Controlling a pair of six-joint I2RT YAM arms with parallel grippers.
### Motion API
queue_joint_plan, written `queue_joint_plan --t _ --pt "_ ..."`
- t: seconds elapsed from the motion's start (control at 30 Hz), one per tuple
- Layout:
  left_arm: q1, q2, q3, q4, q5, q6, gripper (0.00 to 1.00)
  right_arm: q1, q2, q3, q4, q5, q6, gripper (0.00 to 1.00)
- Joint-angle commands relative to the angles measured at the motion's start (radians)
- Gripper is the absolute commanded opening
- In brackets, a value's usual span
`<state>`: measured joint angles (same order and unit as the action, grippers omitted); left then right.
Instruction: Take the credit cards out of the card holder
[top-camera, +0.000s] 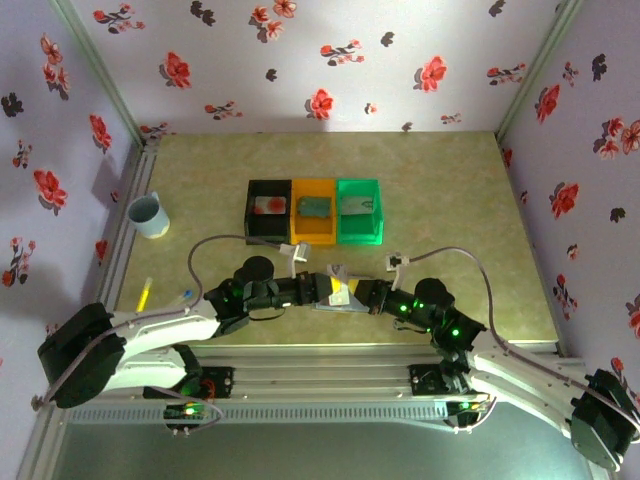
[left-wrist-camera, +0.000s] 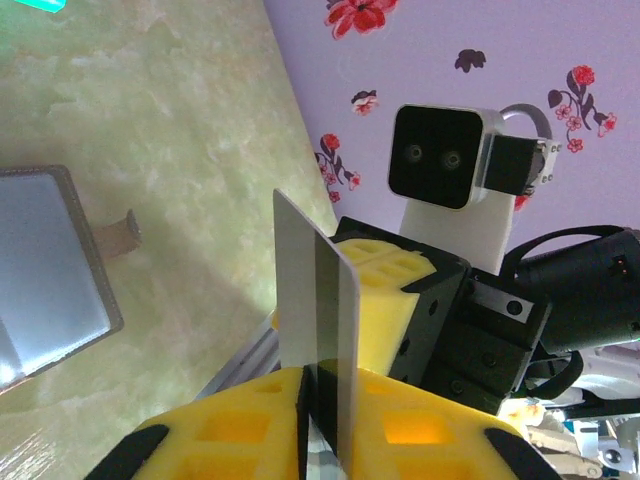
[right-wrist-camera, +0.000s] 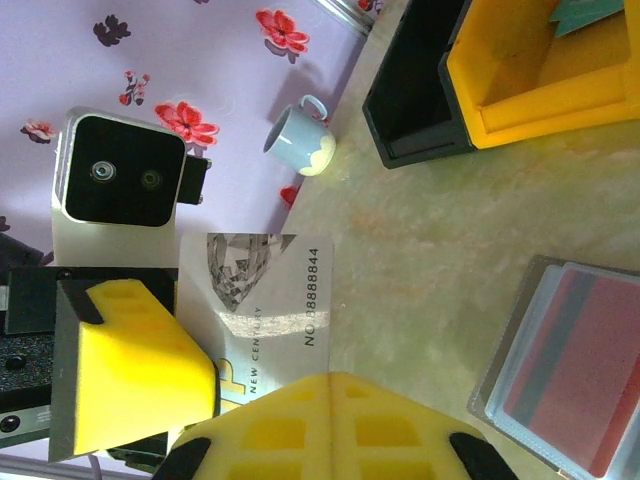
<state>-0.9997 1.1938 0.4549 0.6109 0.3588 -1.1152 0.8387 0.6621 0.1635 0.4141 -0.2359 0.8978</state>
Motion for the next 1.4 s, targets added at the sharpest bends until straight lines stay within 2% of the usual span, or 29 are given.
queue_joint_plan --t 0.0,0.17,0.23,0.4,0.53,0.7,0.87,0.93,1.07,1.17,1.37 --pt "-0.006 -0.009 0.008 0.014 0.015 0.029 0.13 0.009 -0.005 0.011 -0.023 0.01 -0.023 0.0" --pt "-0.004 -0.013 0.014 -0.015 0.015 0.041 0.07 0.008 -0.004 0.025 -0.042 0.009 -0.031 0.0" --pt "-0.002 -0.013 0.014 -0.022 0.015 0.043 0.01 0.01 -0.007 0.029 -0.052 0.014 -0.032 0.0" --pt "0.005 -0.041 0.026 -0.096 0.015 0.069 0.0 0.009 -0.008 0.042 -0.092 0.032 -0.04 0.0" --pt "0.019 -0.091 0.066 -0.281 0.015 0.13 0.0 0.009 -0.008 0.073 -0.169 0.031 -0.068 0.23" --pt "0.053 -0.129 0.201 -0.712 0.048 0.294 0.0 0.008 -0.006 0.092 -0.222 0.016 -0.122 0.47" --pt "0.1 -0.078 0.305 -0.987 0.193 0.434 0.0 0.009 0.013 0.108 -0.203 -0.087 -0.178 0.58" --pt "0.105 -0.061 0.341 -1.079 0.2 0.494 0.0 0.009 0.014 0.105 -0.175 -0.149 -0.2 0.62" --pt "0.113 -0.006 0.428 -1.234 0.296 0.616 0.0 0.009 0.022 0.099 -0.119 -0.249 -0.221 0.64" --pt "0.113 0.039 0.486 -1.341 0.331 0.707 0.0 0.009 0.046 0.097 -0.08 -0.306 -0.219 0.59" --pt "0.11 0.073 0.549 -1.389 0.476 0.802 0.0 0.011 0.123 0.091 0.027 -0.399 -0.19 0.53"
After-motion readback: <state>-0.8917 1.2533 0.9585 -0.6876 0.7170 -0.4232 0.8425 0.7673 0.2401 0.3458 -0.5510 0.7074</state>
